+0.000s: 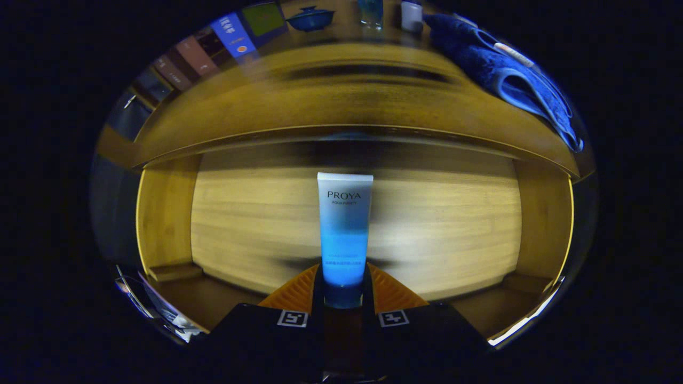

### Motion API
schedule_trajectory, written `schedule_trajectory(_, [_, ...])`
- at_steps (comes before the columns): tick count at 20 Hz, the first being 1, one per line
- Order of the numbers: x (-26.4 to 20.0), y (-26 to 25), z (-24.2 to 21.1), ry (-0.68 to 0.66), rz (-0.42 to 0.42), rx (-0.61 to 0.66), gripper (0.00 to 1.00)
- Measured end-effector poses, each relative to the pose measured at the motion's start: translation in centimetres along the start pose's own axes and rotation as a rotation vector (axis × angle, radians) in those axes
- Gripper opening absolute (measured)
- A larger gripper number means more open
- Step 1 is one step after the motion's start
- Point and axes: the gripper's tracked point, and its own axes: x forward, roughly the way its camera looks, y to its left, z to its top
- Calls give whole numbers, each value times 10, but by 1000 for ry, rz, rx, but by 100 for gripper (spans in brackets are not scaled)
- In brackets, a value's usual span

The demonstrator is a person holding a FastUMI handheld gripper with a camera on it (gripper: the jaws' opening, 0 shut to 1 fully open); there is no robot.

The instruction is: Pull open the drawer, take out the items inside it, and place them on the countertop above the cabinet.

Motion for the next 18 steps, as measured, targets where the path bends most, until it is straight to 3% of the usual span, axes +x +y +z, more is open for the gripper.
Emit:
schedule_trajectory(6, [-65, 16, -2, -57, 61, -25, 33])
schedule_trajectory(10, [-96, 22, 25, -101, 84, -27, 33])
schedule_trajectory(18, [-79, 4, 126, -156, -78, -31, 33])
